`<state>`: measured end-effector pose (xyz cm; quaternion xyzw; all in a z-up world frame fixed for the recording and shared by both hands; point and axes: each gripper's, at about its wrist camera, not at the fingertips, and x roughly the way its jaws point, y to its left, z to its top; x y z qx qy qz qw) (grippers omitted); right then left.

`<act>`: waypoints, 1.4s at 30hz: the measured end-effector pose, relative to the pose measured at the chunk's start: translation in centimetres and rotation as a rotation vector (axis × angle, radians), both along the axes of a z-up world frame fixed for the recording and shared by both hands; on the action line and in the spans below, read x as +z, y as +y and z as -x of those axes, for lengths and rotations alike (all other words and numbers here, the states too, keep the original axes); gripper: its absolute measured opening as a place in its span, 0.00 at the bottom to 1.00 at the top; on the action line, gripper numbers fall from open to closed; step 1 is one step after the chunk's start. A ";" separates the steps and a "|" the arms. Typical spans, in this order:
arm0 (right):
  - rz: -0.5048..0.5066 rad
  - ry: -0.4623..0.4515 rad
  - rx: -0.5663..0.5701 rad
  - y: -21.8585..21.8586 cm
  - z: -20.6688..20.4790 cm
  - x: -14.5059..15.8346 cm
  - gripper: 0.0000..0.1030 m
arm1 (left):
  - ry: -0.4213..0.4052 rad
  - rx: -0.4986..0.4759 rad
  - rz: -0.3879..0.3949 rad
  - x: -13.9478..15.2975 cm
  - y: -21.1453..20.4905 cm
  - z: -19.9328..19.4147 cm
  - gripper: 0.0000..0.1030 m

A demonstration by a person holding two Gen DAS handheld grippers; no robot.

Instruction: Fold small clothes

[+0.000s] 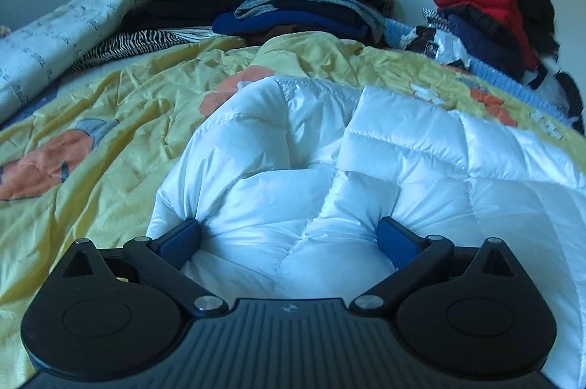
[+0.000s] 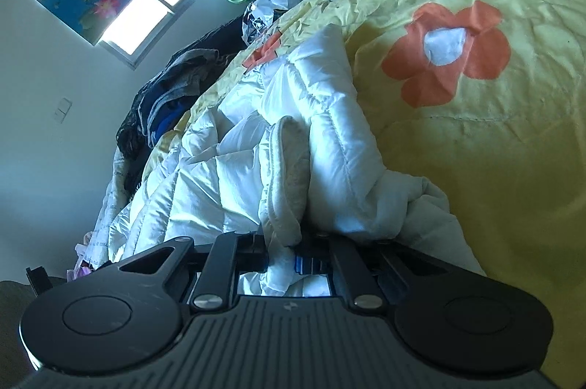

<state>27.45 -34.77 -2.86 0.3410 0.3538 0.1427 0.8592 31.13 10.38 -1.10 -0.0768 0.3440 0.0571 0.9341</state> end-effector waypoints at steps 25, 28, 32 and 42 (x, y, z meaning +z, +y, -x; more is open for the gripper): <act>0.564 -0.153 0.313 9.7 3.3 3.5 0.66 | -0.074 -0.192 -0.154 0.4 -6.1 5.1 1.00; 0.583 -0.171 0.330 9.8 3.8 3.2 0.66 | -0.069 -0.192 -0.148 0.1 -6.1 5.0 1.00; 0.589 -0.170 0.330 10.1 3.5 3.3 0.69 | -0.067 -0.191 -0.140 0.0 -6.0 5.1 1.00; 0.482 -0.242 0.231 9.3 4.0 7.1 0.80 | -0.066 -0.189 -0.133 0.1 -5.9 5.0 1.00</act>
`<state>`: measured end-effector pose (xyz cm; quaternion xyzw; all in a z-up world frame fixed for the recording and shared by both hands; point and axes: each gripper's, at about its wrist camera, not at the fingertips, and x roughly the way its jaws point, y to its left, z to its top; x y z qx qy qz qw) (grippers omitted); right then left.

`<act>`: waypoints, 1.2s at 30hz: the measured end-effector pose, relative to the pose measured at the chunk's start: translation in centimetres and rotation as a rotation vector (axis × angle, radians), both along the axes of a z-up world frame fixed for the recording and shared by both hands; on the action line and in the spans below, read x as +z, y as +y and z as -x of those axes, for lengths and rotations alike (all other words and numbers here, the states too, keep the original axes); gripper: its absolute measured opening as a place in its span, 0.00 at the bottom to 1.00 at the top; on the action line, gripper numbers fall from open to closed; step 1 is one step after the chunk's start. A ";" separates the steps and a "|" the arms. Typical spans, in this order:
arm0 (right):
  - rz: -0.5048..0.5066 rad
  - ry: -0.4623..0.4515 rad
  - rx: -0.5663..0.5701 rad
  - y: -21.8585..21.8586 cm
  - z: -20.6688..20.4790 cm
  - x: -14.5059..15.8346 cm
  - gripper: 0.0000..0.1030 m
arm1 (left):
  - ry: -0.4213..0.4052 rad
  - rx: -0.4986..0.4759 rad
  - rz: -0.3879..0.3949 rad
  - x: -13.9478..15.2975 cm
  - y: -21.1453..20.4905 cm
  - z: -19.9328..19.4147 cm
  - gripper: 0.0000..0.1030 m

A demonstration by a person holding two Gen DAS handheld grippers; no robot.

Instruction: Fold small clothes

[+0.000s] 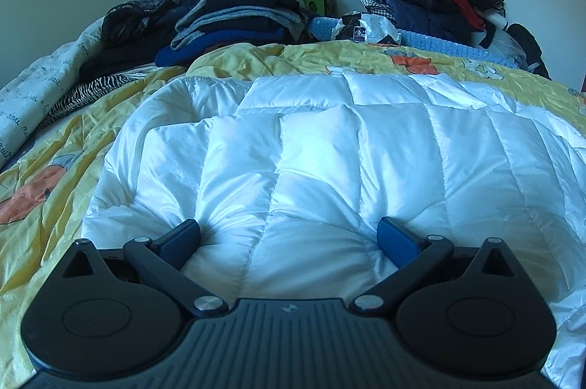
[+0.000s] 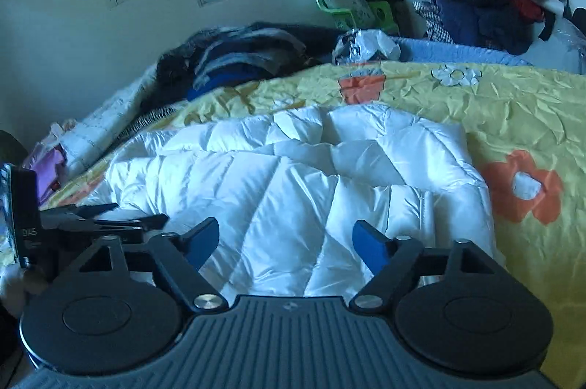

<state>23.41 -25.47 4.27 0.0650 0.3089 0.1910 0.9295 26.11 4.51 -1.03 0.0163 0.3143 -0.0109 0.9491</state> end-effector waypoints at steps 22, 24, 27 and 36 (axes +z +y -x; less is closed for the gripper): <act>-0.114 -0.076 -0.083 -4.5 9.4 1.0 0.90 | -0.238 0.215 0.123 4.3 3.6 8.7 1.00; -0.117 -0.117 -0.126 -7.3 13.5 2.3 0.92 | -0.274 0.243 0.214 5.7 5.9 12.6 1.00; -0.063 -0.129 -0.230 -12.7 19.3 3.6 0.93 | -0.335 0.290 0.253 7.1 10.0 18.7 1.00; 0.349 -0.507 -1.310 -30.4 32.3 14.6 0.91 | -0.367 0.680 0.158 10.0 23.0 27.5 1.00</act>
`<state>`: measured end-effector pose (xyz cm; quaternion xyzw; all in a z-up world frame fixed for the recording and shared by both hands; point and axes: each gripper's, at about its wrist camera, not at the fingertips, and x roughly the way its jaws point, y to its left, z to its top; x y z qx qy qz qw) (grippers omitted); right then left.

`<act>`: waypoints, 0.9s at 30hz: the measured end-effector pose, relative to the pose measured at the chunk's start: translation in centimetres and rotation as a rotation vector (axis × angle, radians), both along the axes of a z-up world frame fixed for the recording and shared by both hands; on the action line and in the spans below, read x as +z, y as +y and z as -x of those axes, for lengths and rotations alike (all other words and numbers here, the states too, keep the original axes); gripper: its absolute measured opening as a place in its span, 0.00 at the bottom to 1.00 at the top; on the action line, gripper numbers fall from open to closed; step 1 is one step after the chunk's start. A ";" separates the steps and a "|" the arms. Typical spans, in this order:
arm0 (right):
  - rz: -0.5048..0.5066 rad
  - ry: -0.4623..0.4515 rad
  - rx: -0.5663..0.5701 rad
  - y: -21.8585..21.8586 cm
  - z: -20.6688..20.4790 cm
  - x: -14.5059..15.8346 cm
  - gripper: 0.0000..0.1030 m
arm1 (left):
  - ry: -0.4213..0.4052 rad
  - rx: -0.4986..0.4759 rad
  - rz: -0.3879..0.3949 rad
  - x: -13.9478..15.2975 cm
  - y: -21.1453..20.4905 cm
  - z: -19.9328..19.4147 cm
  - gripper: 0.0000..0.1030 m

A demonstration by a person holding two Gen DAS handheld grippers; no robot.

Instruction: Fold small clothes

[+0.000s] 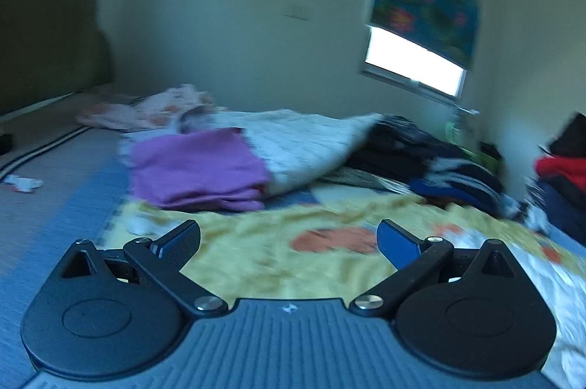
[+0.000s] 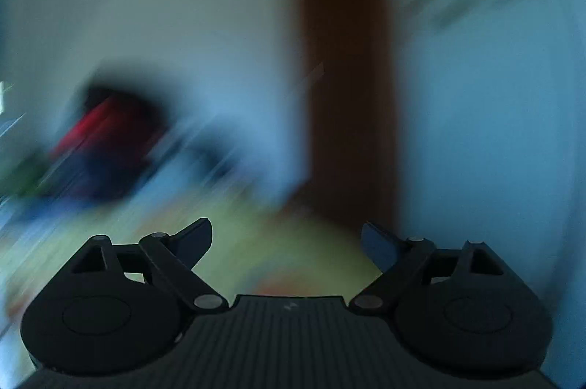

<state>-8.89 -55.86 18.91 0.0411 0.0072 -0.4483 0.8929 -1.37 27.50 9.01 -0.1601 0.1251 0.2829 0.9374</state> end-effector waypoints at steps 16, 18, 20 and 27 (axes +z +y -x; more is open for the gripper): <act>0.422 0.785 0.755 13.6 -5.0 -10.0 0.99 | 0.194 -0.291 0.086 -4.1 -6.6 -2.3 1.00; 0.069 0.775 0.930 14.0 -6.0 -10.9 0.98 | 0.249 -0.343 0.128 -5.1 -7.3 -2.2 1.00; -0.275 0.744 1.063 14.5 -7.2 -12.4 0.96 | 0.288 -0.400 0.159 -5.8 -7.8 -1.7 1.00; -1.037 0.592 1.185 12.4 -7.7 -16.7 0.95 | 0.350 -0.521 0.340 -8.1 -7.7 -0.5 1.00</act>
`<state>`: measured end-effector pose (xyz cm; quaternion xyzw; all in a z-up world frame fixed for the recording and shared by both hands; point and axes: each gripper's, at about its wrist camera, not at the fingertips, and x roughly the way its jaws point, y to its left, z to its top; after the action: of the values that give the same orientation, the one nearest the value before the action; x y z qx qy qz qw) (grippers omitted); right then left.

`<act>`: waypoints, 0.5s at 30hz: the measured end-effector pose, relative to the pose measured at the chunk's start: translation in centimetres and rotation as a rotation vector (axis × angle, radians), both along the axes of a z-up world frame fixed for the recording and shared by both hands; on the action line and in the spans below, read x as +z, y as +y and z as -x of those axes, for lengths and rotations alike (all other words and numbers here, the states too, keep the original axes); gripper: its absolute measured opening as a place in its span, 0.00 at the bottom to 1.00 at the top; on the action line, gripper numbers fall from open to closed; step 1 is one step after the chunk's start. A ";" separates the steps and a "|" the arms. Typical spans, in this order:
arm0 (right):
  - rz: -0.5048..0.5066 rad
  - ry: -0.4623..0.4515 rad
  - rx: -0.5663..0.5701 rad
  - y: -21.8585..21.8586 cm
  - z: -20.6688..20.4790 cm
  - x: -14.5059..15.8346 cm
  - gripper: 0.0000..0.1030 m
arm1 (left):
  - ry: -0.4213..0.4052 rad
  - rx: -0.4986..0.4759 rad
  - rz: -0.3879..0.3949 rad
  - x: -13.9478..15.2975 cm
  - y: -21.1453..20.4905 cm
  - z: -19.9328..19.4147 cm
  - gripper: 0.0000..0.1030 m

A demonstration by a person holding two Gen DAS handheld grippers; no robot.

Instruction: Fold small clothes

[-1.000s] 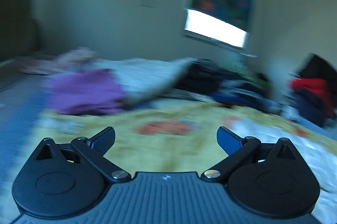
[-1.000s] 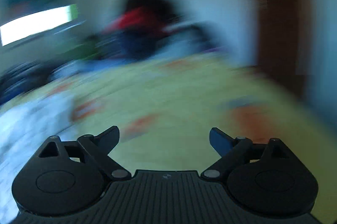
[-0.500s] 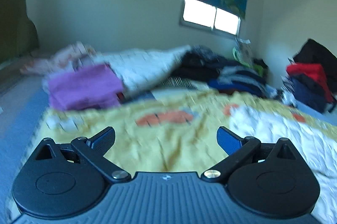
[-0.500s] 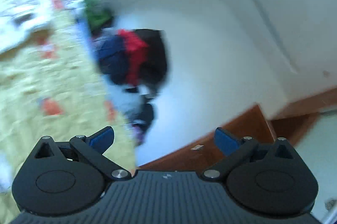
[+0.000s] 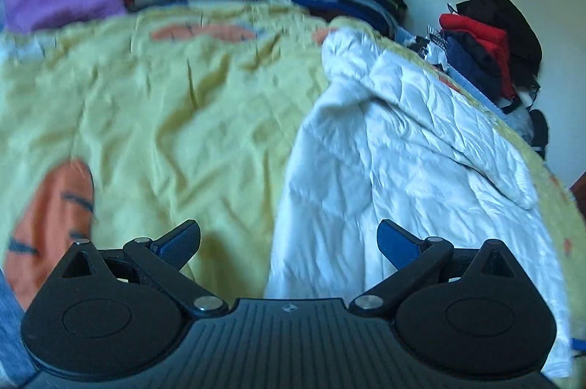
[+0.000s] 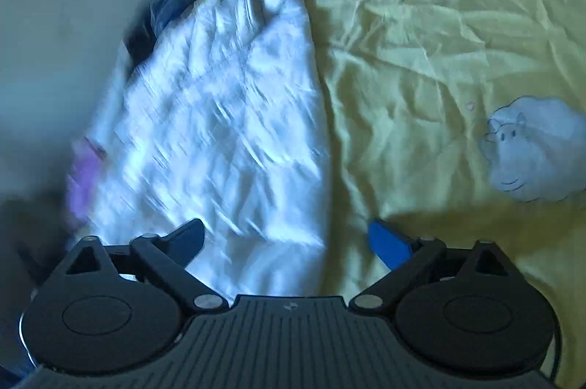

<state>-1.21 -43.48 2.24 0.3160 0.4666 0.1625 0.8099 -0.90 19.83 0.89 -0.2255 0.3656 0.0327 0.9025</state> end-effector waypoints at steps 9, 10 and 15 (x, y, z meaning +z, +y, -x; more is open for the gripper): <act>-0.311 0.148 0.042 0.5 0.7 -1.9 0.92 | 0.081 -0.130 0.316 -0.9 1.9 -0.7 1.00; -0.310 0.150 0.059 0.7 0.8 -1.7 0.92 | 0.097 -0.147 0.349 -1.0 2.0 -0.9 1.00; -0.307 0.129 0.090 1.6 1.1 -1.5 0.91 | 0.137 -0.197 0.440 -1.4 2.7 -0.8 1.00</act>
<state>-2.32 -41.88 0.77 0.4247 0.5009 0.2472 0.7125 -0.13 22.54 -0.46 -0.3769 0.4446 -0.1207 0.8036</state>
